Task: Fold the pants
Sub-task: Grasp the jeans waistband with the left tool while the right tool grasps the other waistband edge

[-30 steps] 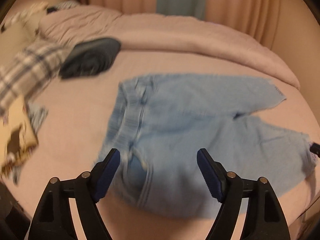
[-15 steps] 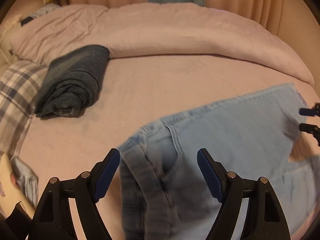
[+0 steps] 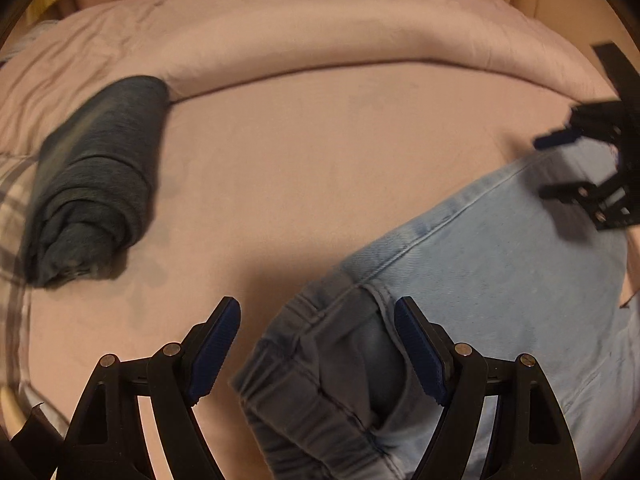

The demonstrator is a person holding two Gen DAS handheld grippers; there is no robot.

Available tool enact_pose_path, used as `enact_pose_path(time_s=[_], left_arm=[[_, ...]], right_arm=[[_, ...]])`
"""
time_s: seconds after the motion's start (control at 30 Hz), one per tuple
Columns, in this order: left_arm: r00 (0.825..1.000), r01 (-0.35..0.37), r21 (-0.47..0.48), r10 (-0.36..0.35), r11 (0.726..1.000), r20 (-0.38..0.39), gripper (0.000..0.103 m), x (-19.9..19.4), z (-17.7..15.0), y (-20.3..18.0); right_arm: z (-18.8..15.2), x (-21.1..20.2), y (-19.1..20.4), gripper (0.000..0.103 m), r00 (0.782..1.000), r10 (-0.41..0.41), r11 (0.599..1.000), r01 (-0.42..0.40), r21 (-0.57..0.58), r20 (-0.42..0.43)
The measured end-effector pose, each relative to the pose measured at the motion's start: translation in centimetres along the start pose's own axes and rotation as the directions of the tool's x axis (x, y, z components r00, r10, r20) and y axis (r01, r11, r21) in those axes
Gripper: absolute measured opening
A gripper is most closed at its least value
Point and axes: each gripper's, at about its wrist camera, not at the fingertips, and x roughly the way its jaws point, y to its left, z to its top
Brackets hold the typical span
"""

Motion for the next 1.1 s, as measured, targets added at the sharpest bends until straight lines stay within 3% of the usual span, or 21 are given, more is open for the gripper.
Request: enact_pose_path(time_s=[0.03,0.07,0.1,0.13,0.17,0.2,0.23,0.27,0.43,0.6,0.67,0.7,0.8,0.83,0.9,0.93,0.97,1.03,1.1], left_arm=[[1.000,0.008,0.016,-0.007,1.000,-0.029,0.079,0.7,0.2,0.0],[0.999,0.013,0.020,-0.012,1.000,-0.051,0.072,1.3,0.3,0.0],[0.996,0.043,0.017,-0.042,0.999,-0.077,0.057,2.0,0.5,-0.1],[0.994,0.071,0.012,-0.069,0.997,-0.079,0.053,2.1,0.5,-0.2],[0.997,0.064,0.022,-0.063,0.998,-0.053,0.044,1.7,0.6,-0.5],[0.997,0.064,0.035,-0.063,0.997,-0.033,0.027,1.3,0.5,-0.7],[0.999,0.050,0.041,-0.050,0.998,-0.007,0.022,0.8,0.4,-0.8],[0.999,0.038,0.032,-0.038,0.999,0.008,0.021,0.5,0.3,-0.8],[0.998,0.039,-0.039,-0.038,0.998,0.041,0.022,0.8,-0.4,0.2],[1.000,-0.008,-0.056,0.008,0.998,0.012,0.053,0.5,-1.0,0.3],[1.000,-0.017,-0.034,0.017,0.999,0.017,0.064,-0.6,-1.4,0.4],[1.000,-0.015,-0.018,0.015,1.000,0.020,0.065,-1.2,-1.8,0.5],[0.999,-0.036,0.006,0.036,0.999,-0.011,0.065,-1.0,-3.0,1.2],[0.998,-0.044,0.011,0.044,0.999,-0.034,0.065,-0.6,-3.0,1.5],[0.998,-0.040,-0.001,0.040,0.999,-0.050,0.069,0.1,-3.4,2.0],[0.998,-0.033,-0.019,0.032,0.999,-0.047,0.070,0.1,-3.5,2.3],[0.999,-0.019,-0.062,0.016,0.998,-0.049,0.070,0.0,-3.4,2.7],[0.999,-0.011,-0.084,0.008,0.996,-0.040,0.070,-0.8,-3.5,3.0],[1.000,-0.010,-0.050,0.009,0.999,-0.005,0.070,-2.1,-3.6,2.4]], right_arm=[[0.5,0.7,-0.1,0.053,1.000,-0.005,1.000,0.005,-0.024,-0.019],[0.9,1.8,-0.3,0.053,0.998,0.006,0.999,-0.008,-0.044,-0.060],[1.1,2.6,-0.5,0.052,0.996,0.018,0.999,-0.022,-0.049,-0.093],[1.3,3.1,-0.8,0.051,0.993,0.045,0.998,-0.050,-0.035,-0.112],[1.7,3.1,-0.9,0.035,0.990,0.080,0.996,-0.083,-0.021,-0.115],[2.0,2.7,-0.4,0.020,0.992,0.085,0.995,-0.090,-0.041,-0.097],[2.2,2.5,0.2,0.009,0.993,0.072,0.994,-0.079,-0.077,-0.097],[2.3,2.5,0.7,0.007,0.993,0.058,0.992,-0.069,-0.108,-0.107],[3.4,1.6,0.1,0.006,0.998,0.036,0.995,-0.042,-0.094,-0.059],[4.1,2.9,0.3,0.011,0.997,0.029,0.999,-0.031,-0.030,-0.067],[3.8,1.2,-0.9,0.039,0.995,0.084,0.996,-0.084,0.009,-0.052],[3.3,0.2,-1.7,0.044,0.993,0.104,0.995,-0.104,0.014,-0.047],[0.7,-1.4,-4.9,0.045,0.995,-0.021,1.000,0.022,0.016,-0.092],[-0.3,-1.2,-6.0,0.043,0.990,-0.038,0.998,0.044,0.038,-0.136],[-3.2,0.4,-7.9,0.042,0.959,-0.110,0.990,0.128,0.051,-0.261],[-4.4,0.8,-8.7,0.045,0.954,-0.112,0.988,0.138,0.076,-0.277],[-4.9,0.1,-9.6,0.047,0.972,-0.081,0.982,0.117,0.152,-0.222],[-5.1,-0.3,-10.4,0.050,0.974,-0.100,0.966,0.144,0.213,-0.205],[-4.3,-0.9,-9.6,0.047,0.976,-0.107,0.963,0.149,0.223,-0.191]])
